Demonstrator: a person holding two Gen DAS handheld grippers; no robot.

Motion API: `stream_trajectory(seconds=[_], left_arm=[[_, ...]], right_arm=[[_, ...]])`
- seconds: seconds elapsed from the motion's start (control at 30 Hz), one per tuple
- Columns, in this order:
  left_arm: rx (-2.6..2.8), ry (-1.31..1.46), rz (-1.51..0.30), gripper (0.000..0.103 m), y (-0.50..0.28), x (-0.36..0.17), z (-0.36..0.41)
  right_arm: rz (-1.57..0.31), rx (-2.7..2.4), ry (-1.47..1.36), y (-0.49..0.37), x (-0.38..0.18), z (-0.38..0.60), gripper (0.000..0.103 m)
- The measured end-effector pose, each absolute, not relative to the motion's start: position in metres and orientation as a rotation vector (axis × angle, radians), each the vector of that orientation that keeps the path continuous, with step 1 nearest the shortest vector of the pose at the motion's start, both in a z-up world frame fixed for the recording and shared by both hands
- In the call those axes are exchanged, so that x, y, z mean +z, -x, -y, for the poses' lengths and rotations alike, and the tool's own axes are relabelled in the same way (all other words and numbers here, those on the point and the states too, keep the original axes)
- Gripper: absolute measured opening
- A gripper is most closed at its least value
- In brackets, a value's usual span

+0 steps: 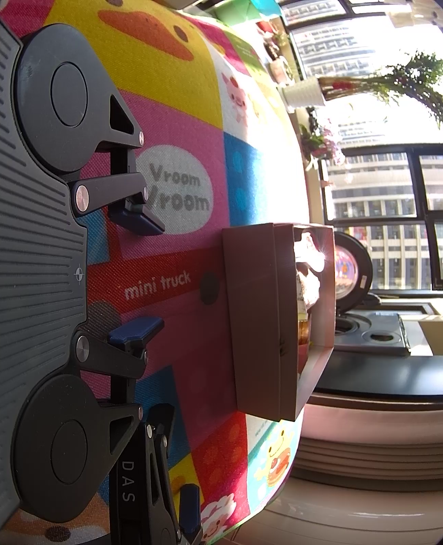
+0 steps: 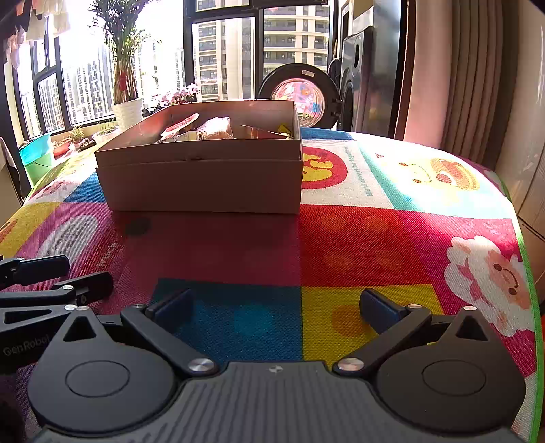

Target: Organize objects

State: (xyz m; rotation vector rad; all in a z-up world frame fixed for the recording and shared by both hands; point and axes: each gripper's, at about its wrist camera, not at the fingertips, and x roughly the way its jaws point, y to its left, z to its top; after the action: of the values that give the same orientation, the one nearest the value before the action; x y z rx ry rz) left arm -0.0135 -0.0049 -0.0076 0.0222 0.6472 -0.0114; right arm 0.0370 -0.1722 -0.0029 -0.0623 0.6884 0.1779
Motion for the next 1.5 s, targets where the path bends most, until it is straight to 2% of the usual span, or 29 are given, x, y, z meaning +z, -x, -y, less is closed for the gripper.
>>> stream_trajectory(seconds=[1.5], left_arm=[[-0.023, 0.002, -0.647, 0.06, 0.013, -0.0077, 0.0019]], right_arm=[[-0.689, 0.178, 0.062, -0.0368, -0.0027, 0.1724, 0.103]])
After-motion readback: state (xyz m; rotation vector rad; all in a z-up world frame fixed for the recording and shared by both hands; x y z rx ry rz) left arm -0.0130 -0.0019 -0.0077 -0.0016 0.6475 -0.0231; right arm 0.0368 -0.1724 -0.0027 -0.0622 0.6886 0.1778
